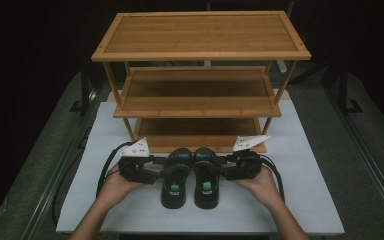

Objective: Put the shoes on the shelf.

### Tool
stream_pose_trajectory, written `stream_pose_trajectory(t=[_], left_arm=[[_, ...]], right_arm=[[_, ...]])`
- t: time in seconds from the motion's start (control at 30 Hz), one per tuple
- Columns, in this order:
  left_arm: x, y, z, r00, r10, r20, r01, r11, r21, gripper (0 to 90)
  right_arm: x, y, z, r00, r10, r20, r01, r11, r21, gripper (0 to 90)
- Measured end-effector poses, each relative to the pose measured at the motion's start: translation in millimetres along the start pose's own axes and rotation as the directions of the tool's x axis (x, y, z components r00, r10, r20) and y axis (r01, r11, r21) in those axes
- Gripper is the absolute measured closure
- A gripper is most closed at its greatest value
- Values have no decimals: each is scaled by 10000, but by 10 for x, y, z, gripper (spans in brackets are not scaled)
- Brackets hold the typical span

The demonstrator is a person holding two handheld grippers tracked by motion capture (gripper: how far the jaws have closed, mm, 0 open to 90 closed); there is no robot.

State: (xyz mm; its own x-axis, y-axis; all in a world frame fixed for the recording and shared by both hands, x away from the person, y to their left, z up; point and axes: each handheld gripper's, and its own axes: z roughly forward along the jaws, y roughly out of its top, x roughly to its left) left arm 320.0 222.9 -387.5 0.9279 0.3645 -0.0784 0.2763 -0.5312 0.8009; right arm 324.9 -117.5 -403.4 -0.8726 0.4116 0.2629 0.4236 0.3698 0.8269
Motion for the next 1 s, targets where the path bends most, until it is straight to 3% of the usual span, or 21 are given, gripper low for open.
stream_pose_trajectory(t=[0.27, 0.4, 0.5, 0.63, 0.87, 1.0], left_arm=[[47, -52, 159, 9993, -49, 367, 35, 9992, 393, 555], [40, -59, 183, 9996, 73, 285, -87, 9988, 472, 587], [41, -62, 207, 9995, -94, 292, 81, 9990, 439, 639], [0, -37, 224, 9999, -138, 2, 138, 9993, 340, 694], [-55, 8, 210, 9973, -229, -693, 209, 9993, -300, 714], [-45, 49, 202, 9960, -281, -851, 237, 9983, -525, 717]], right_arm=[[-23, -22, 72, 9999, 104, -86, -101, 9995, 293, 554], [-34, -41, 110, 9996, 248, -106, -243, 9987, 439, 600], [-39, -45, 114, 9994, 344, -29, -342, 9984, 440, 636], [-14, -45, 138, 9995, 282, 144, -289, 9984, 481, 673], [20, -14, 131, 9977, 544, 404, -558, 9978, 350, 688], [49, 29, 109, 9967, 509, 630, -518, 9986, 140, 692]])
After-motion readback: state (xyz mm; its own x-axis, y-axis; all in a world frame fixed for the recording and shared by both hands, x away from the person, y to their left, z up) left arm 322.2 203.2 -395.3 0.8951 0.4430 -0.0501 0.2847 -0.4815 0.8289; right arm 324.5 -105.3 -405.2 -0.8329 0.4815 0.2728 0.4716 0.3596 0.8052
